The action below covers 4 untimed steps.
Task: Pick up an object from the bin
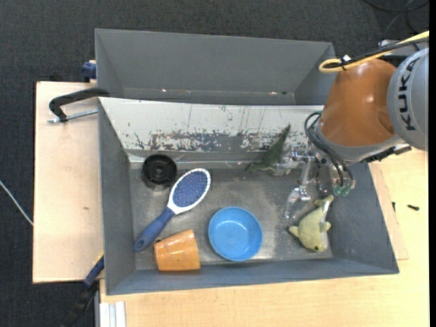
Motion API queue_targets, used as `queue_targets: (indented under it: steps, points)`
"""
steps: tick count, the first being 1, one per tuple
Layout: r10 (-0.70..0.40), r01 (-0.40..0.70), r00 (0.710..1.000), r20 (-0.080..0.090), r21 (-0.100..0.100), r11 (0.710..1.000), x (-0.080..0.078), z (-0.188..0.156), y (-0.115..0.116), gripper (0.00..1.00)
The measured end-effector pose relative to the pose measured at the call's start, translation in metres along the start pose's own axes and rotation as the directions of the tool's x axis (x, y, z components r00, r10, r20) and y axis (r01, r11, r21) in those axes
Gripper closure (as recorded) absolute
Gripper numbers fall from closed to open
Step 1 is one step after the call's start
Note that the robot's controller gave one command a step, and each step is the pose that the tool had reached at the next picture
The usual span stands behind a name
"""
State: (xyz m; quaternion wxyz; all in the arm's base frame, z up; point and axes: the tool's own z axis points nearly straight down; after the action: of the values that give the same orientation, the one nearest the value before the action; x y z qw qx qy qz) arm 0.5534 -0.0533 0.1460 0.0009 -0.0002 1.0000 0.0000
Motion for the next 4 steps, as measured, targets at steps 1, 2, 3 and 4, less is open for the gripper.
queue_targets:
  steps: [1, 2, 3, 4]
  points:
    - [-0.086, 0.086, 0.996, 0.000, -0.003, 0.996, 0.046, 0.074, 0.087, 0.00]
    - [-0.145, 0.145, 0.989, 0.000, -0.001, 0.989, -0.009, 0.041, 0.153, 0.00]
    - [-0.258, 0.258, 0.966, 0.015, 0.009, 0.966, 0.023, 0.065, 0.181, 0.00]
    - [-0.337, 0.338, 0.941, -0.030, 0.028, 0.941, 0.001, 0.071, 0.204, 0.00]
